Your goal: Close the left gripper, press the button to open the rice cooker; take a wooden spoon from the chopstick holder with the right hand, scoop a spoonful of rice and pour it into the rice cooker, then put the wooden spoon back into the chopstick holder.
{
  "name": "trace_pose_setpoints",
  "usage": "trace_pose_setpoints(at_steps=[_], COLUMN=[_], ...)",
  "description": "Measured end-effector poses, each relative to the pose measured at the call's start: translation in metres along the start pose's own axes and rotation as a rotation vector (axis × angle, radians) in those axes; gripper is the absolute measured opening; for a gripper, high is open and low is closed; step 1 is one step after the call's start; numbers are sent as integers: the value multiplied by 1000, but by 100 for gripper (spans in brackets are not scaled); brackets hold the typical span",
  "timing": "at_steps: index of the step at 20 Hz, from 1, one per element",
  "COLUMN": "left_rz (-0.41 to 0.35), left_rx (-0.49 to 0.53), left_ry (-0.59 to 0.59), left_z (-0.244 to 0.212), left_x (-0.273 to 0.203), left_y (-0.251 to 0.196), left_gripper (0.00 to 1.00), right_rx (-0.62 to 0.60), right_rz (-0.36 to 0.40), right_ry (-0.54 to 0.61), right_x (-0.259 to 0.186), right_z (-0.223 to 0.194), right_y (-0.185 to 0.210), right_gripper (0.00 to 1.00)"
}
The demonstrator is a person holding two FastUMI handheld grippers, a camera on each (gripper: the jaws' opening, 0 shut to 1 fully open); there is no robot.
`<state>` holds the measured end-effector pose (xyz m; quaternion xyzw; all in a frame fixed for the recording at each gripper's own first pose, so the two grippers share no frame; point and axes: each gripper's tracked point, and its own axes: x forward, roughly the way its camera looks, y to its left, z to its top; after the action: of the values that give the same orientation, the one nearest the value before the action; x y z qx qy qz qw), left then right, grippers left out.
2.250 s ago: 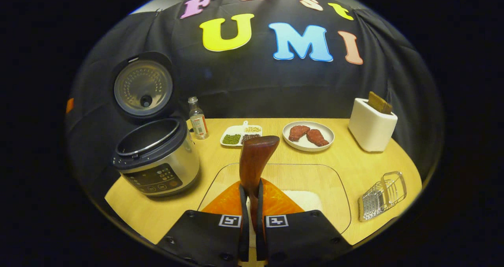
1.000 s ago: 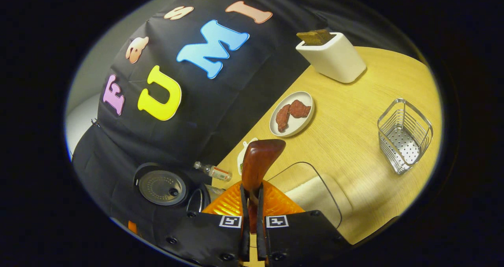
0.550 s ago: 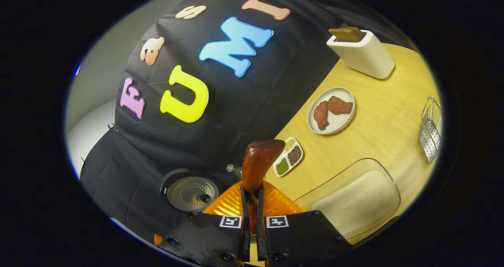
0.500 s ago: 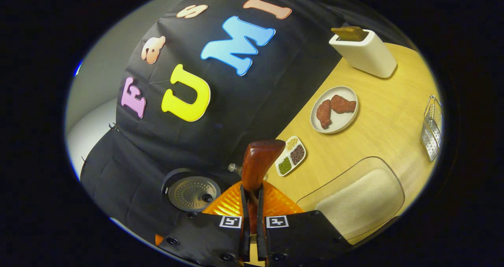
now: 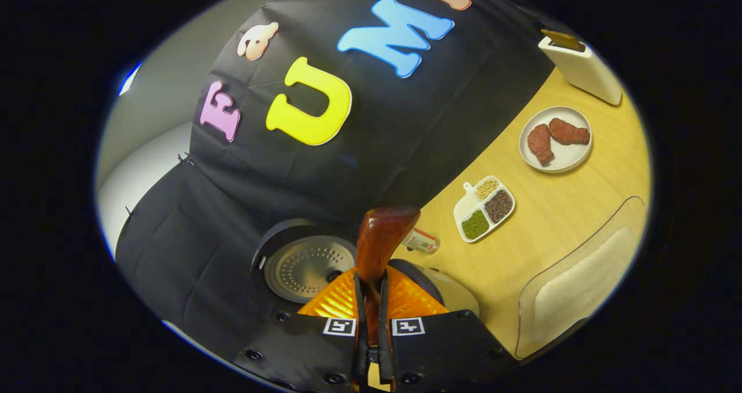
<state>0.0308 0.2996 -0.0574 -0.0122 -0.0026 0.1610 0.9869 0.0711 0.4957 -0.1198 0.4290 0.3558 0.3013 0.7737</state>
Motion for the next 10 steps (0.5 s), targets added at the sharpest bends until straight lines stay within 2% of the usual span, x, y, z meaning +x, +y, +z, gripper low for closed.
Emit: trace_pose_setpoints(at_steps=[4,6,10], left_rz=[51,76,124], left_rx=[6,11,10], left_ry=[14,24,42], left_z=[-6,-10,-19], left_x=[-8,-12,-18], left_y=[25,36,58], left_gripper=[77,74,74], right_rx=[-67,-115,-259], right_rz=[18,19,0], right_ry=[46,68,105], right_x=[30,43,66], right_z=[-30,-45,-75], right_y=[18,22,23], right_gripper=[8,8,8])
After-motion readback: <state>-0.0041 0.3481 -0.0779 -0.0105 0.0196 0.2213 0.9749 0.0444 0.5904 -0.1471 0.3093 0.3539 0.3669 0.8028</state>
